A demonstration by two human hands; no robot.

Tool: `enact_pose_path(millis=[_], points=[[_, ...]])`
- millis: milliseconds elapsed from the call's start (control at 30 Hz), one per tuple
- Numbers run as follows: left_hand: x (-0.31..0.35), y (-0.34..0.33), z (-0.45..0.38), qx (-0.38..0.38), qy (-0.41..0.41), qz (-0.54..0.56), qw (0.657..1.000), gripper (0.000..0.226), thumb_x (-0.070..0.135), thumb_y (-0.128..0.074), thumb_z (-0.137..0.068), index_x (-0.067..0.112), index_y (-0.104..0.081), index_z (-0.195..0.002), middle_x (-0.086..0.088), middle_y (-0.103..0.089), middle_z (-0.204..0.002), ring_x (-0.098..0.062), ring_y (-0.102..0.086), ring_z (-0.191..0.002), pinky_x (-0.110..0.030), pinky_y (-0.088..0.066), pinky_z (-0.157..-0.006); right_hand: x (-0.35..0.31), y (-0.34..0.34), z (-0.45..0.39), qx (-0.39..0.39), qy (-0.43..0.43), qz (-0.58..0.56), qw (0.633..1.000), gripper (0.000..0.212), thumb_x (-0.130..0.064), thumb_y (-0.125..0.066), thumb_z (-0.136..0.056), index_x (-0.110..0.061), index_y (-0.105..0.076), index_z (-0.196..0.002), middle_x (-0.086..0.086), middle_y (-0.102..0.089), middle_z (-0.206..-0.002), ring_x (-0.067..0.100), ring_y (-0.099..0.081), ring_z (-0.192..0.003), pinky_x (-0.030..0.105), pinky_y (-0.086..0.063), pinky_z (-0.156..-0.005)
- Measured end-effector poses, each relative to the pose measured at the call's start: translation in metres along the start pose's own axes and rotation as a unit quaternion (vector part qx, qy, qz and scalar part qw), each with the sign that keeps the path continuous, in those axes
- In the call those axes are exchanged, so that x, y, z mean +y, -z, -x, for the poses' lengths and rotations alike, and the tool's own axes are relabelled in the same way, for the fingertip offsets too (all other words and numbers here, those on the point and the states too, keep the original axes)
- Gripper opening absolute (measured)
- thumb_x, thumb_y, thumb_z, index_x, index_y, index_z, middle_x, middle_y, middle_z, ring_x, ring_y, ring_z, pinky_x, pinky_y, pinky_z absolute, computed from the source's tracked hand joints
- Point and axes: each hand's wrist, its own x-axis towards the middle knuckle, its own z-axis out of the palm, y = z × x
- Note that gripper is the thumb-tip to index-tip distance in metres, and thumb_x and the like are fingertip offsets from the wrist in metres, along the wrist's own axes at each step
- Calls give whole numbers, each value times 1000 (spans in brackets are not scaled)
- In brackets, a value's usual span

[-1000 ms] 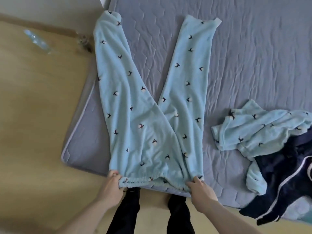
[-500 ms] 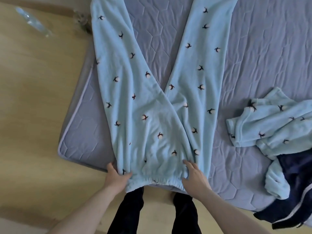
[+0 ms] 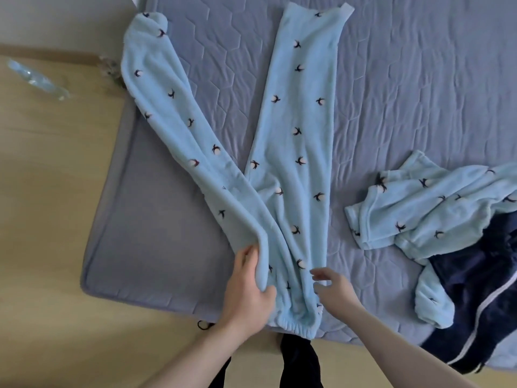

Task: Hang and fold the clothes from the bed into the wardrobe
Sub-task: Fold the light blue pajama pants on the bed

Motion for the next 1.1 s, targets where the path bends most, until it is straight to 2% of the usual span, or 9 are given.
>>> enact_pose_path(millis=[100, 233, 467, 567, 700, 800, 867, 967, 1100], points=[[28, -35, -8, -84, -42, -120, 988, 71, 16, -57, -78, 38, -33, -141, 18, -30, -134, -19, -61, -89, -37, -53, -72, 5, 20, -4, 36, -31, -66, 997, 28, -6, -54, -96, -24, -67, -113, -9, -67, -110, 13, -71, -84, 33, -58, -71], [39, -79, -16, -197, -51, -241, 949, 72, 20, -63, -84, 37, -28, -144, 8, -25, -136, -33, -63, -90, -36, -42, -66, 14, 34, -10, 57, -60, -108, 991, 28, -2, -49, -96, -21, -68, -106, 0, -71, -105, 20, -72, -80, 41, -58, -77], [-9, -89, -46, -390, 20, -248, 887, 55, 40, -67, -85, 45, -49, -137, 7, -30, -148, -27, -54, -125, -38, -45, -105, 22, 40, -24, 47, -59, -75, 994, 27, -5, -51, -95, -21, -68, -110, -4, -71, -103, 19, -71, -83, 42, -59, -79], [-26, -65, -75, -308, 50, -153, 938, 37, 38, -70, -85, 37, -67, -122, 13, -52, -131, -12, -56, -122, -23, -42, -101, 9, 40, -32, 44, -13, -34, 998, 17, -22, -57, -98, -30, -66, -110, -10, -70, -105, 9, -70, -81, 24, -53, -61], [-25, -3, -147, -4, 108, -45, 993, 17, 23, -74, -83, 36, -65, -79, 19, -65, -86, -9, -62, -83, -8, -40, -71, -30, 32, -47, 66, 70, -20, 995, 27, -35, -70, -92, -33, -62, -117, -16, -65, -110, 0, -64, -93, 21, -52, -70], [-24, 48, -210, 137, 173, 5, 975, 13, 25, -75, -83, 27, -63, -90, 5, -69, -93, -24, -68, -89, -29, -54, -80, -65, 22, -59, 76, 126, 3, 989, 46, -50, -76, -84, -41, -53, -122, -25, -56, -116, -4, -57, -102, 17, -45, -75], [-29, 72, -249, 169, 218, 32, 961, 33, 34, -75, -83, 19, -62, -109, -2, -66, -115, -29, -66, -104, -45, -56, -93, -86, 13, -69, 80, 155, 15, 985, 58, -55, -78, -79, -42, -49, -128, -26, -51, -120, -2, -54, -106, 19, -43, -79], [-30, 88, -293, 182, 265, 76, 944, 63, 40, -78, -82, 11, -55, -132, -4, -59, -129, -25, -61, -111, -47, -54, -99, -108, -4, -87, 79, 189, 53, 977, 70, -58, -79, -75, -39, -46, -134, -23, -45, -125, 2, -49, -112, 21, -45, -82], [-22, 84, -328, 169, 292, 223, 915, 49, 34, -83, -80, 15, -60, -119, -3, -69, -115, -13, -67, -86, -30, -59, -71, -119, -18, -107, 67, 201, 148, 966, 56, -39, -72, -83, -33, -47, -133, -14, -50, -125, 13, -56, -104, 28, -49, -80]])
